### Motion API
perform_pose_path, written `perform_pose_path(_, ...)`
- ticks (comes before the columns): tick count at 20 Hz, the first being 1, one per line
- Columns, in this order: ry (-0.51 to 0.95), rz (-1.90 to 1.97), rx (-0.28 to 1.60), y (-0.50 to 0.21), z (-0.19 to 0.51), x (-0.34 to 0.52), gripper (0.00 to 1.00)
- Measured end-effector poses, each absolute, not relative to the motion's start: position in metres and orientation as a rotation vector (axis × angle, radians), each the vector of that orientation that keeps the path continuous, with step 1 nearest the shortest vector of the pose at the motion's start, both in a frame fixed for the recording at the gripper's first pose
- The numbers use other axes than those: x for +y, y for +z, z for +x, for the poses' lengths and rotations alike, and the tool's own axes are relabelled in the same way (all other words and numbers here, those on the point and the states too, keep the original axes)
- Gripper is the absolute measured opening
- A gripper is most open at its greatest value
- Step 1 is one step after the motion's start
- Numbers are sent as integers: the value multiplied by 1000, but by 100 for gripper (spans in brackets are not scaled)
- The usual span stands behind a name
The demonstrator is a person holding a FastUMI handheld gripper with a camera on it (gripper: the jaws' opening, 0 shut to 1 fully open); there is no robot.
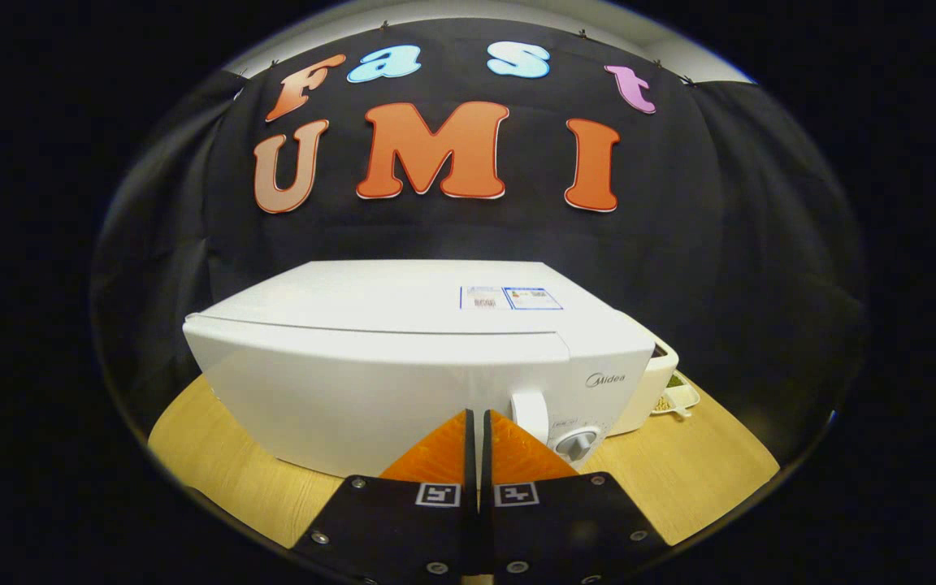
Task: Open the microwave, put the food inside, and close the microwave door.
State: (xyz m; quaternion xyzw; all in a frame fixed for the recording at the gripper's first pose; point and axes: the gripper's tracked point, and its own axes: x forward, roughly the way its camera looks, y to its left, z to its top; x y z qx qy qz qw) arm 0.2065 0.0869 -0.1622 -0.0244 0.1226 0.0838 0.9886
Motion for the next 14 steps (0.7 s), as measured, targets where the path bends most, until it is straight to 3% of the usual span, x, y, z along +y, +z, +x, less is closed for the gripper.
perform_pose_path(4,198,-1,246,-87,199,84,1)
perform_pose_path(6,186,-23,180,-36,195,79,12)
perform_pose_path(8,189,-44,128,4,187,79,27)
perform_pose_path(9,184,-59,109,21,184,78,42)
perform_pose_path(10,178,-74,94,36,181,76,50)
perform_pose_path(14,175,-62,51,80,159,80,75)
